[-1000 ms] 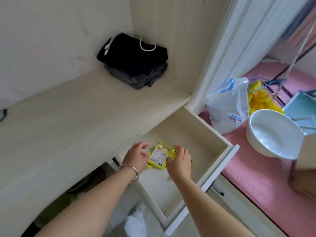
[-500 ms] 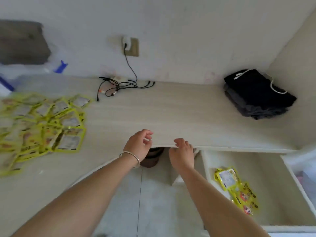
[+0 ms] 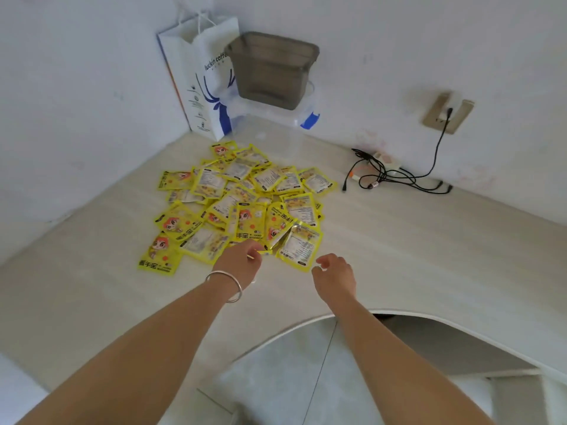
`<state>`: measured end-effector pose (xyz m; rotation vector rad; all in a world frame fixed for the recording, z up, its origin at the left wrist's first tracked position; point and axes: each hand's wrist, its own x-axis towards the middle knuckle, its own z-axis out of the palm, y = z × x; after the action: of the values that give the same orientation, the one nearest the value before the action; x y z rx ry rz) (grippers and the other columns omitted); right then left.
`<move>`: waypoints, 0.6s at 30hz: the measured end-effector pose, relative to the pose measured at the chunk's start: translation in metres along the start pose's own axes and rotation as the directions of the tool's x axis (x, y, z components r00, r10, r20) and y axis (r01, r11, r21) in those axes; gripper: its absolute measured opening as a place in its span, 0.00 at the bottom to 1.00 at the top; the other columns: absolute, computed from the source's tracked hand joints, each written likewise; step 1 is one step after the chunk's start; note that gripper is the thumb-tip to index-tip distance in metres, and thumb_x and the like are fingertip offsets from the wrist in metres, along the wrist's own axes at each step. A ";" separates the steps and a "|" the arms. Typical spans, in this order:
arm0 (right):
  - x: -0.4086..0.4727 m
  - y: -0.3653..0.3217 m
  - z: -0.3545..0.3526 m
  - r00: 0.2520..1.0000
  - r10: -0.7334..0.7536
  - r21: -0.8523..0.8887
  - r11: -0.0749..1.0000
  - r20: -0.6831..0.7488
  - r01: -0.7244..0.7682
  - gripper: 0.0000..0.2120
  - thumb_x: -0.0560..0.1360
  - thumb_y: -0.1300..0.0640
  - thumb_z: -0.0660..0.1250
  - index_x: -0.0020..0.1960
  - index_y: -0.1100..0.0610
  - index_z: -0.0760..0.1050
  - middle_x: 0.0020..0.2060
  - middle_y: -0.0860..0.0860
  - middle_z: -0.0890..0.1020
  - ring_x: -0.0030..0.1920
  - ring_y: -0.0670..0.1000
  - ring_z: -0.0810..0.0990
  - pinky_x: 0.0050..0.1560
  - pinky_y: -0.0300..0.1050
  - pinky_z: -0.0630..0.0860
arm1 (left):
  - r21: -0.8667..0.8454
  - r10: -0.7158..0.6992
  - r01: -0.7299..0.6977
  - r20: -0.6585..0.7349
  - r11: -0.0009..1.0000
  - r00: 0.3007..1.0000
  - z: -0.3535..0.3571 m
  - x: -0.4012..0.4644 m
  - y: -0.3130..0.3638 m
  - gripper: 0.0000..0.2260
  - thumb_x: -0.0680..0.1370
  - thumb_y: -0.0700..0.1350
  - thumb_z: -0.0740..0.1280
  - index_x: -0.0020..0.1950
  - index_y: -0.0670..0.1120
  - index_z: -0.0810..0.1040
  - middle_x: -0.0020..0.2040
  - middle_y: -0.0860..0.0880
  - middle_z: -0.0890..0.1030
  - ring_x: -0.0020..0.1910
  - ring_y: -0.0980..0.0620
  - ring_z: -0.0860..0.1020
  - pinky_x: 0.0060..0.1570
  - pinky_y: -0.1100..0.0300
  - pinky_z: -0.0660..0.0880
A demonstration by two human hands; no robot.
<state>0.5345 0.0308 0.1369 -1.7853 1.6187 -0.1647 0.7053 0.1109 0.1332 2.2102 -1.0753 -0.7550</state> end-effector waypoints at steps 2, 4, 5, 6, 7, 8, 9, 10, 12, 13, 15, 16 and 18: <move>0.009 -0.026 0.017 0.999 0.037 0.044 0.998 0.037 -0.039 0.17 0.74 0.58 0.60 0.62 0.53 0.75 0.60 0.51 0.77 0.61 0.54 0.75 0.61 0.49 0.73 | 0.013 -0.074 0.075 -0.016 0.997 0.997 -0.019 0.012 -0.021 0.10 0.77 0.42 0.62 0.56 0.50 0.78 0.49 0.50 0.81 0.48 0.47 0.80 0.49 0.58 0.75; 0.018 -0.046 0.031 0.995 0.067 0.091 0.993 0.072 -0.073 0.17 0.74 0.58 0.61 0.63 0.53 0.75 0.60 0.51 0.78 0.60 0.55 0.76 0.59 0.48 0.75 | 0.029 -0.145 0.145 -0.023 0.989 0.989 -0.032 0.025 -0.040 0.11 0.77 0.42 0.61 0.56 0.49 0.78 0.51 0.49 0.81 0.47 0.46 0.79 0.50 0.56 0.75; 0.023 -0.054 0.037 0.993 0.082 0.111 0.990 0.084 -0.091 0.17 0.75 0.57 0.61 0.63 0.53 0.74 0.60 0.51 0.79 0.59 0.55 0.77 0.58 0.47 0.75 | 0.062 -0.172 0.174 -0.032 0.983 0.985 -0.037 0.032 -0.048 0.11 0.77 0.43 0.61 0.57 0.48 0.78 0.53 0.48 0.80 0.49 0.46 0.79 0.51 0.55 0.74; 0.030 -0.061 0.043 0.991 0.096 0.123 0.987 0.094 -0.107 0.17 0.75 0.56 0.62 0.63 0.53 0.74 0.60 0.51 0.79 0.59 0.55 0.78 0.56 0.47 0.75 | 0.092 -0.206 0.210 -0.049 0.973 0.977 -0.042 0.039 -0.055 0.11 0.77 0.44 0.61 0.57 0.48 0.77 0.55 0.46 0.79 0.52 0.45 0.78 0.52 0.55 0.73; 0.037 -0.068 0.048 0.989 0.106 0.132 0.984 0.101 -0.119 0.18 0.75 0.56 0.62 0.64 0.53 0.74 0.59 0.51 0.79 0.58 0.55 0.78 0.55 0.47 0.74 | 0.101 -0.255 0.261 -0.068 0.960 0.964 -0.045 0.045 -0.061 0.11 0.77 0.45 0.62 0.58 0.47 0.77 0.58 0.45 0.77 0.53 0.45 0.78 0.53 0.54 0.73; 0.044 -0.075 0.053 0.988 0.116 0.137 0.982 0.101 -0.129 0.18 0.75 0.55 0.63 0.65 0.54 0.73 0.60 0.52 0.79 0.59 0.56 0.77 0.55 0.47 0.74 | 0.103 -0.315 0.324 -0.091 0.941 0.945 -0.046 0.051 -0.066 0.12 0.77 0.47 0.62 0.59 0.47 0.76 0.60 0.43 0.75 0.55 0.44 0.77 0.55 0.53 0.73; 0.051 -0.081 0.058 0.988 0.126 0.138 0.981 0.089 -0.137 0.20 0.75 0.53 0.63 0.66 0.56 0.71 0.62 0.54 0.77 0.60 0.57 0.76 0.56 0.48 0.73 | 0.114 -0.375 0.389 -0.127 0.914 0.918 -0.047 0.056 -0.069 0.14 0.77 0.49 0.63 0.61 0.46 0.75 0.62 0.42 0.73 0.57 0.42 0.76 0.57 0.52 0.72; 0.058 -0.086 0.063 0.988 0.142 0.131 0.980 0.068 -0.150 0.24 0.75 0.51 0.64 0.69 0.57 0.68 0.65 0.55 0.74 0.63 0.58 0.74 0.59 0.50 0.72 | 0.137 -0.433 0.456 -0.169 0.879 0.885 -0.047 0.061 -0.071 0.17 0.77 0.51 0.64 0.63 0.45 0.74 0.64 0.40 0.71 0.60 0.41 0.74 0.59 0.50 0.72; 0.072 -0.096 0.072 0.981 0.192 0.097 0.976 0.036 -0.195 0.33 0.74 0.47 0.66 0.72 0.61 0.61 0.70 0.58 0.66 0.69 0.60 0.68 0.64 0.53 0.68 | 0.148 -0.548 0.585 -0.227 0.798 0.805 -0.045 0.068 -0.072 0.24 0.76 0.55 0.65 0.67 0.42 0.69 0.66 0.38 0.68 0.65 0.39 0.70 0.61 0.48 0.71; 0.077 -0.101 0.075 0.976 0.217 0.074 0.973 0.028 -0.219 0.37 0.73 0.45 0.68 0.74 0.61 0.58 0.71 0.59 0.63 0.71 0.60 0.64 0.66 0.54 0.66 | 0.124 -0.599 0.635 -0.235 0.762 0.765 -0.043 0.071 -0.073 0.28 0.75 0.57 0.65 0.68 0.41 0.66 0.67 0.37 0.66 0.66 0.38 0.69 0.61 0.48 0.70; 0.085 -0.110 0.080 0.966 0.258 0.018 0.966 0.019 -0.258 0.45 0.70 0.41 0.69 0.76 0.60 0.51 0.72 0.59 0.59 0.73 0.60 0.59 0.68 0.54 0.64 | 0.086 -0.662 0.693 -0.232 0.715 0.712 -0.040 0.081 -0.073 0.34 0.73 0.61 0.65 0.69 0.39 0.63 0.69 0.36 0.63 0.67 0.37 0.68 0.63 0.48 0.69; 0.090 -0.114 0.082 0.964 0.266 -0.011 0.964 0.010 -0.266 0.49 0.68 0.38 0.70 0.77 0.58 0.49 0.72 0.59 0.59 0.73 0.59 0.58 0.67 0.55 0.64 | 0.080 -0.680 0.710 -0.231 0.700 0.696 -0.038 0.085 -0.074 0.36 0.72 0.62 0.66 0.69 0.39 0.62 0.70 0.36 0.63 0.66 0.37 0.68 0.63 0.47 0.69; 0.098 -0.120 0.090 0.969 0.246 -0.058 0.967 -0.013 -0.247 0.54 0.65 0.34 0.71 0.77 0.55 0.46 0.70 0.58 0.59 0.71 0.58 0.60 0.64 0.56 0.66 | 0.086 -0.686 0.721 -0.246 0.688 0.684 -0.035 0.091 -0.076 0.38 0.69 0.64 0.68 0.68 0.40 0.63 0.68 0.37 0.63 0.64 0.36 0.69 0.62 0.47 0.70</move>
<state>0.7014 -0.0266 0.1043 -1.6099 1.8504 -0.0064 0.8154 0.0838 0.0828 2.8142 -0.1360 -0.7325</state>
